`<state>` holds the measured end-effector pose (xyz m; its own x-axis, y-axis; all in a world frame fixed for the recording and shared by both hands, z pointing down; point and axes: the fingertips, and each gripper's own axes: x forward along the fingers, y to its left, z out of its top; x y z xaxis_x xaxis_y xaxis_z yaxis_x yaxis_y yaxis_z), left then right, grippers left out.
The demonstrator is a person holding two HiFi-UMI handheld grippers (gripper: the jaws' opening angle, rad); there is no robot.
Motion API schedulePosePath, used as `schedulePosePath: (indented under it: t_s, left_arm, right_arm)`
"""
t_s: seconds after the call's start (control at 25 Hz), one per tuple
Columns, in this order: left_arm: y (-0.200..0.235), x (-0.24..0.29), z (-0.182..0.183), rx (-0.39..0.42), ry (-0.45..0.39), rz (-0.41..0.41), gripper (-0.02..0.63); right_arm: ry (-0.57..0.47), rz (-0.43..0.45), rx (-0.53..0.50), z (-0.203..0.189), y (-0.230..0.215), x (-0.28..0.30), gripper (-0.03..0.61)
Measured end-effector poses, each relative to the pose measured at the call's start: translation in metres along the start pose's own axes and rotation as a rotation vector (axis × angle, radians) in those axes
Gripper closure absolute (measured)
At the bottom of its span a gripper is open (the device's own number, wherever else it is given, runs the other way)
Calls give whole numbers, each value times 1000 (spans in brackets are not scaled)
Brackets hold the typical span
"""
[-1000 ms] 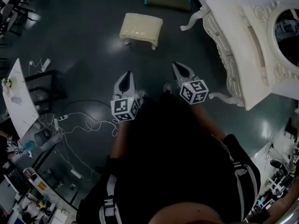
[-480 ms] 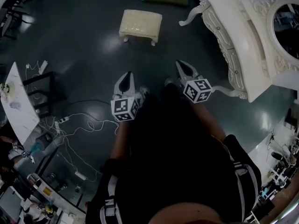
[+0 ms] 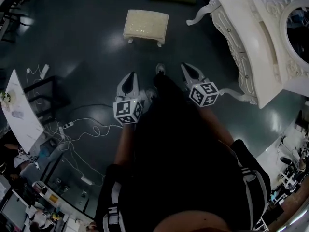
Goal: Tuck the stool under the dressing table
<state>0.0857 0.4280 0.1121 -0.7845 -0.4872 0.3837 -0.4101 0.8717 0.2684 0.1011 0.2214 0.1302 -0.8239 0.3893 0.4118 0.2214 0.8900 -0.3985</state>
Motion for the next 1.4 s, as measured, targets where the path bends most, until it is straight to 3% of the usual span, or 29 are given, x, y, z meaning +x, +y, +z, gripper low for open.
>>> schedulePosePath:
  t_s: [0.32,0.8,1.12,1.4]
  left_arm:
    - [4,69,28,-8,49,-15,604]
    - [18,169,71,23,107,27,604]
    - [48,211,81,-7,143,64,604]
    - [85,267,77,-15,213,5,604]
  right_arm:
    - [1,25,43,37,-31,69,580]
    - [57,76,57,77,-78,144,580]
    - [80,47,74,91,-109,178,580]
    - [81,8,106,92,-126,221,577]
